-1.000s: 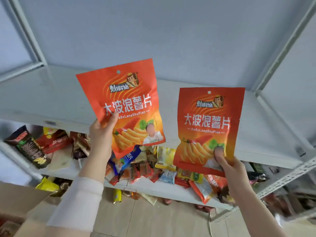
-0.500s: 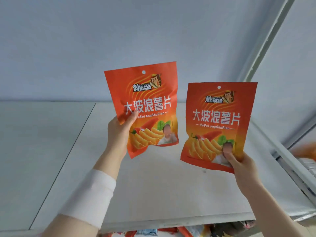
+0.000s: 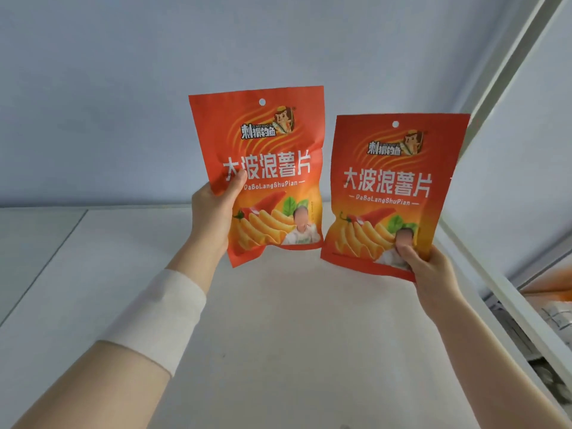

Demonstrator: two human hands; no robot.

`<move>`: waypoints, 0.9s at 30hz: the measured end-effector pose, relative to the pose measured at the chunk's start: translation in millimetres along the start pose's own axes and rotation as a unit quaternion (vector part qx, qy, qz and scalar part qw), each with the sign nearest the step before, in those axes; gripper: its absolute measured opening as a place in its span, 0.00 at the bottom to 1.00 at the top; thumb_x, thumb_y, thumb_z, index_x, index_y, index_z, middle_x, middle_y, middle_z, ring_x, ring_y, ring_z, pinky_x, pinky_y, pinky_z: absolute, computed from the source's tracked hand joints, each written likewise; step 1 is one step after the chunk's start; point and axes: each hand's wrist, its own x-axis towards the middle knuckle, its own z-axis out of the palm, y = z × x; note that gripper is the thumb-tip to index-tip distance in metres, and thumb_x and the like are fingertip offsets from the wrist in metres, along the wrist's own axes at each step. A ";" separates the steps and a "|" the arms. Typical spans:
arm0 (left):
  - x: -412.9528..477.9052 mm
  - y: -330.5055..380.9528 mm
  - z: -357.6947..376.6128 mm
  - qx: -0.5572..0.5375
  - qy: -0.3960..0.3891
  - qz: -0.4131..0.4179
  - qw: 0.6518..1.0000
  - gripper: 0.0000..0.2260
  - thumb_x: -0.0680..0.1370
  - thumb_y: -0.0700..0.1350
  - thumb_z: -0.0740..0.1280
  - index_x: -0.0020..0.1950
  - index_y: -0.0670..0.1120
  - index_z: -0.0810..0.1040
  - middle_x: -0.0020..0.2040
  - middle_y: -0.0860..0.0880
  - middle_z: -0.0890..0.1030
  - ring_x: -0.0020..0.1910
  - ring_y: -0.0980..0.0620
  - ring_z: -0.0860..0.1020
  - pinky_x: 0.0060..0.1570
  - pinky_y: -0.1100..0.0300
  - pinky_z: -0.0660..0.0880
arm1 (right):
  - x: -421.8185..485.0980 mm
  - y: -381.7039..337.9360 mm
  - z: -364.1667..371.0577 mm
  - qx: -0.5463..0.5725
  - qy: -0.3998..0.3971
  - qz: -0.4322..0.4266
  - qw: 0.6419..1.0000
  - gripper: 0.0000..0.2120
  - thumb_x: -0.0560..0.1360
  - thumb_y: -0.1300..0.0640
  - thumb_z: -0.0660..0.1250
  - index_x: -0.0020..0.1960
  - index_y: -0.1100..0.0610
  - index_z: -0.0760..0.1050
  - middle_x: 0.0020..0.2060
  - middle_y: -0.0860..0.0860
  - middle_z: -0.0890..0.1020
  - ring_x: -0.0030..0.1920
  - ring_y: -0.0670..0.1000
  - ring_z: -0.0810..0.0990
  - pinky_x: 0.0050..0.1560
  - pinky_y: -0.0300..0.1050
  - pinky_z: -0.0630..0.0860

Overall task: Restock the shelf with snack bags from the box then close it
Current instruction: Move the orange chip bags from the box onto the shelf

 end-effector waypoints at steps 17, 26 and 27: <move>79.5 -47.1 107.1 0.038 0.041 0.064 0.996 0.03 0.73 0.52 0.71 0.41 0.55 0.79 0.39 0.60 0.82 0.41 0.59 0.82 0.42 0.64 0.77 | 163.1 15.7 -1.9 -0.021 -0.021 -0.037 0.999 0.18 0.64 0.39 0.73 0.44 0.53 0.80 0.45 0.53 0.84 0.44 0.52 0.83 0.52 0.50 0.79; 84.6 -54.9 113.0 0.086 0.097 0.097 0.987 0.17 0.73 0.53 0.71 0.58 0.47 0.74 0.51 0.54 0.80 0.47 0.59 0.79 0.44 0.69 0.77 | 172.4 18.3 5.6 -0.100 0.054 -0.064 0.992 0.17 0.73 0.46 0.68 0.54 0.55 0.71 0.47 0.51 0.80 0.43 0.48 0.79 0.37 0.39 0.72; 84.1 -55.7 112.9 0.091 0.101 0.098 0.986 0.18 0.73 0.53 0.71 0.59 0.47 0.73 0.52 0.53 0.79 0.47 0.59 0.79 0.43 0.69 0.77 | 172.3 19.2 7.2 -0.102 0.063 -0.057 0.991 0.19 0.72 0.46 0.69 0.57 0.56 0.71 0.49 0.51 0.80 0.46 0.50 0.80 0.39 0.40 0.73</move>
